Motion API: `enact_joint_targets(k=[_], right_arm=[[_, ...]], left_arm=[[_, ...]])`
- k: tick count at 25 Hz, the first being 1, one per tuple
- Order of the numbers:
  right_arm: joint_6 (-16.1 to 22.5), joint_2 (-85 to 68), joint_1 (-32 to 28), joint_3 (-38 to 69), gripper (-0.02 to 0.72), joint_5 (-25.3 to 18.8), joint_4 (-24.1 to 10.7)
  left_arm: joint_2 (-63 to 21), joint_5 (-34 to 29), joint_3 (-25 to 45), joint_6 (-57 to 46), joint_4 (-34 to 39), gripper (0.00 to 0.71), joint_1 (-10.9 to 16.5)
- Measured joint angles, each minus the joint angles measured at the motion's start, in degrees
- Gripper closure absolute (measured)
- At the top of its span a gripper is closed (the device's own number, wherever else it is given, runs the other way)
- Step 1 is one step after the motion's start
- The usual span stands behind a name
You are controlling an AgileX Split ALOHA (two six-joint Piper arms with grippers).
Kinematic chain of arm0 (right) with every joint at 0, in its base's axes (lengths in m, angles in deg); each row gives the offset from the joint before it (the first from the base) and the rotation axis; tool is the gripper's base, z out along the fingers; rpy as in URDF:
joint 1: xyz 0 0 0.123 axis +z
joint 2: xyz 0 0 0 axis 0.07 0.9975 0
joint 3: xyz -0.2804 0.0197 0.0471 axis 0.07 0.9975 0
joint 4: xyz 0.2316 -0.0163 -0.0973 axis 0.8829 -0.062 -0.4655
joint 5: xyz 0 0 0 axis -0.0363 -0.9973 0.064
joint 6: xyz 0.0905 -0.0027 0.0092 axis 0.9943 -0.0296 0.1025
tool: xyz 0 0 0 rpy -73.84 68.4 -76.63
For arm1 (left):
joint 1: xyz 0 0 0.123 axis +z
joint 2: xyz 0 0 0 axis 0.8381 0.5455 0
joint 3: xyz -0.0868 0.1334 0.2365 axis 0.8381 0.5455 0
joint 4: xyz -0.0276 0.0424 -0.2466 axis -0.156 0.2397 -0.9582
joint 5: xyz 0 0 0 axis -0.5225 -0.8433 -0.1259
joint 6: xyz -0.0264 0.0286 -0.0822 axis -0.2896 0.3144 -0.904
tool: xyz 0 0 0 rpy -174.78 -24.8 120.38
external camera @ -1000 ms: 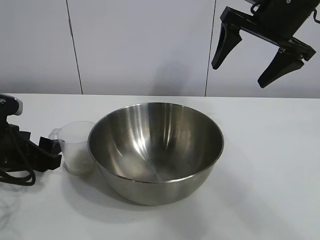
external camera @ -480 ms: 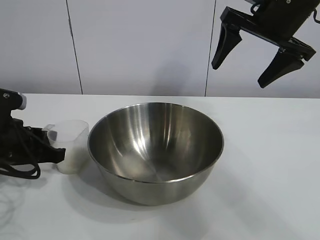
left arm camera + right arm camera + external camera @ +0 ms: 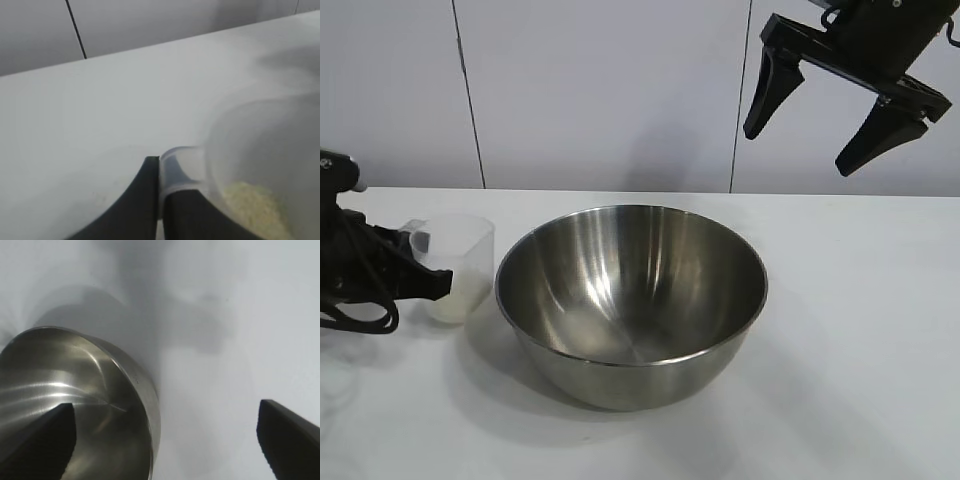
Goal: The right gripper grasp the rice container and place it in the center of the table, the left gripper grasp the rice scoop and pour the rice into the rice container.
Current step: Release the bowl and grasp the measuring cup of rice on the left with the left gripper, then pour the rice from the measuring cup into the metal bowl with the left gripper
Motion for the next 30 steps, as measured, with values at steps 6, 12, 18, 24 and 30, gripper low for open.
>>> enact_joint_targets(k=[6,12,18,24,30], right_arm=[[0.0,0.0,0.0,0.0,0.033,0.0,0.0],[0.0,0.0,0.0,0.0,0.033,0.0,0.0],[0.0,0.0,0.0,0.0,0.033,0.0,0.0],[-0.07,0.0,0.0,0.0,0.033,0.0,0.0],[-0.36,0.0,0.0,0.0,0.033,0.0,0.0]], left_arm=[[-6.04,-0.37,0.0,3.18,1.25,0.707,0.0],[-15.27,-14.33,-2.96,8.89,4.79,0.707,0.0],[-20.18,-31.73,-10.24,12.99,6.44,0.707,-1.64],[-20.29,-45.62,-18.68,19.28,6.75,0.707,-8.27],[-20.04,-53.5,-24.49,28.4,6.81,0.707,-12.17]])
